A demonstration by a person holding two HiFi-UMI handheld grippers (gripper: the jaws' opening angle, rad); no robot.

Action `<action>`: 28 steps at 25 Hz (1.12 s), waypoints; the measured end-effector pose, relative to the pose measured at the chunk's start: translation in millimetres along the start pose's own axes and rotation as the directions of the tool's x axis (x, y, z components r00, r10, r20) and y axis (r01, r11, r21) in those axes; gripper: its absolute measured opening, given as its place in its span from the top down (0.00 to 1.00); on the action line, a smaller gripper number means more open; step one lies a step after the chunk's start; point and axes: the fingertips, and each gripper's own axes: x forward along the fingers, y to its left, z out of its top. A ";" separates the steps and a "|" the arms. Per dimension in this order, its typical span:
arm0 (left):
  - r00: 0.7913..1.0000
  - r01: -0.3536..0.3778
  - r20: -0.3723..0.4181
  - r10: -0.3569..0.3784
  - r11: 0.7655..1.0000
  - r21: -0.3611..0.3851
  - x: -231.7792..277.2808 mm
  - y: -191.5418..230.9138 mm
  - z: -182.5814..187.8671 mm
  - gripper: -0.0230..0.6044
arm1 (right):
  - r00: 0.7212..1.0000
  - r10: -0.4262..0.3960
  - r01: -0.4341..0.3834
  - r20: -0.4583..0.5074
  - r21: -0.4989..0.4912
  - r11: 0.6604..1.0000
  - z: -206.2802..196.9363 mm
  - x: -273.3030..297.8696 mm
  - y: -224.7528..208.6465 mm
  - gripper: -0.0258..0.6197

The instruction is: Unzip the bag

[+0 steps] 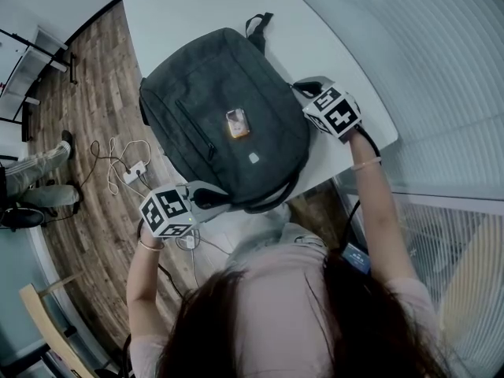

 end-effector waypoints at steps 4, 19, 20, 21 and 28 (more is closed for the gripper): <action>1.000 -0.005 0.022 0.006 1.000 -0.015 -2.6 0.5 1.5 0.88 | 1.000 -0.003 0.003 0.000 0.020 1.000 0.2 0.2 -0.3 0.91; 0.987 -0.097 0.126 0.101 0.995 -0.037 -7.3 3.4 9.2 0.85 | 0.998 -0.053 0.050 0.038 0.089 0.995 -1.8 -17.2 -6.3 0.83; 0.985 -0.101 0.137 0.106 0.994 -0.040 -8.3 3.0 10.1 0.85 | 0.997 -0.060 0.056 0.041 0.091 0.994 -1.5 -19.9 -5.6 0.82; 0.983 -0.106 0.145 0.111 0.993 -0.042 -9.2 2.8 10.8 0.84 | 0.997 -0.067 0.063 0.044 0.093 0.994 -1.2 -22.2 -4.7 0.82; 0.972 -0.160 0.173 0.161 0.987 -0.023 -11.6 1.8 12.5 0.84 | 0.990 -0.120 0.108 0.077 0.152 0.982 1.4 -41.8 1.1 0.82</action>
